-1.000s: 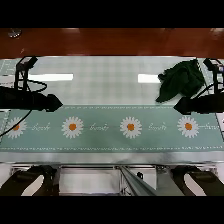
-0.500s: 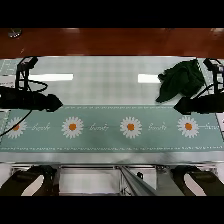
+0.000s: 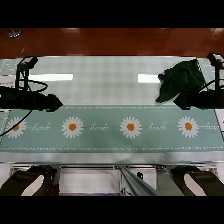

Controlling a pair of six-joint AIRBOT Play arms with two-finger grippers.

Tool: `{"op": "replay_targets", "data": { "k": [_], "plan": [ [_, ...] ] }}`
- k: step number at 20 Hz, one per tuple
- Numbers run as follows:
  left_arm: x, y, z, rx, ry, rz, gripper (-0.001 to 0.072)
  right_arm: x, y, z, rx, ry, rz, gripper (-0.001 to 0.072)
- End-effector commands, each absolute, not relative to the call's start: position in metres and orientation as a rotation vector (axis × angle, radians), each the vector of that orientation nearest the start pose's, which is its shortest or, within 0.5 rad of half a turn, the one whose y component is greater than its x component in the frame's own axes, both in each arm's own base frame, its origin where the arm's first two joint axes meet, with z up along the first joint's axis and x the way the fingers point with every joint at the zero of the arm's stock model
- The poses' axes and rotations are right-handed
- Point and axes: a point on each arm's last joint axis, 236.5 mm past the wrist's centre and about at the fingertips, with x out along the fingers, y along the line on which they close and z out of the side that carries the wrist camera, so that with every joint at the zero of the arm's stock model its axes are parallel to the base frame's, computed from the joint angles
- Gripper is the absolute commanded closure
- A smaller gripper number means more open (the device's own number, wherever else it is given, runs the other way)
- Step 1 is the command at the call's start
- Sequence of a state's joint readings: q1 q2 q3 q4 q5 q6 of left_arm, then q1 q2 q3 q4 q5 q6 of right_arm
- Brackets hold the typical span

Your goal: Fold the shirts.

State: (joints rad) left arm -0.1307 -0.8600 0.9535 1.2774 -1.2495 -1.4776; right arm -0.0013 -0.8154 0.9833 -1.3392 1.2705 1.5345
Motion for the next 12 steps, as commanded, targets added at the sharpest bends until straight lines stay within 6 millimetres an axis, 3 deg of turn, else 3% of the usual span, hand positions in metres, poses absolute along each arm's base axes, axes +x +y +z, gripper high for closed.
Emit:
{"op": "replay_targets", "data": {
  "k": [1, 4, 7, 11, 12],
  "plan": [
    [0.286, -0.103, 0.076, -0.086, 1.148, -0.362, 0.0373, 0.305, 0.052, 0.101, 0.166, 1.044, 0.174, 0.0176],
    [0.286, -0.103, 0.076, -0.086, 1.149, -0.362, 0.0373, 0.317, 0.051, 0.109, 0.174, 0.982, 0.165, 0.0176],
    [0.288, -0.103, 0.076, -0.087, 1.14, -0.36, 0.0374, 0.334, 0.065, 0.125, 0.247, 0.891, 0.2, 0.0176],
    [0.312, -0.103, 0.088, -0.099, 1.032, -0.342, 0.0357, 0.354, 0.059, 0.143, 0.245, 0.776, 0.181, 0.0176],
    [0.323, -0.103, 0.096, -0.104, 0.978, -0.334, 0.0122, 0.362, 0.053, 0.149, 0.215, 0.733, 0.168, 0.0177]
  ]
}}
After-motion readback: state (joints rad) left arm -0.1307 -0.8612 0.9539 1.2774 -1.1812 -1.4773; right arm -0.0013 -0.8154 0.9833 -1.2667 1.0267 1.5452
